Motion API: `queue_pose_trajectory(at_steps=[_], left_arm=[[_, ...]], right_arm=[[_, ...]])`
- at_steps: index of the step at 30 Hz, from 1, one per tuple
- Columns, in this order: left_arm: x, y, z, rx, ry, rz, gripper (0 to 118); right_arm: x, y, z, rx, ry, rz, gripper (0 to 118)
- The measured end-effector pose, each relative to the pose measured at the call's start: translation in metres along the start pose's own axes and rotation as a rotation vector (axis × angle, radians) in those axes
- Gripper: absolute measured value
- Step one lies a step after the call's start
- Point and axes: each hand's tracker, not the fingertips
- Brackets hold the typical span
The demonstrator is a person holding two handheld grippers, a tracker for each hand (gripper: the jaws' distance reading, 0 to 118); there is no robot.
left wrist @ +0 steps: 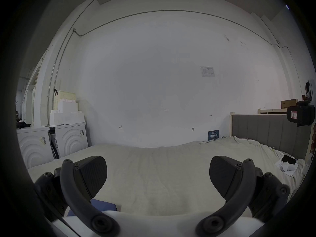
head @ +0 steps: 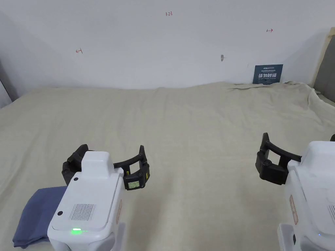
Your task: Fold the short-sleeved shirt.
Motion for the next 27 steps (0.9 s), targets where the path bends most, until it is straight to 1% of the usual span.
queue_pose_trajectory(at_steps=[4,27], left_arm=[[0.0009,0.0008,0.0004,0.001,-0.003,0.0,118],[-0.0004,0.0032,0.0005,0.01,0.0,-0.001,118]], right_arm=[[-0.001,0.0,0.0012,0.006,-0.003,0.008,110],[0.0015,0.0039,0.0029,-0.005,-0.002,-0.005,110]])
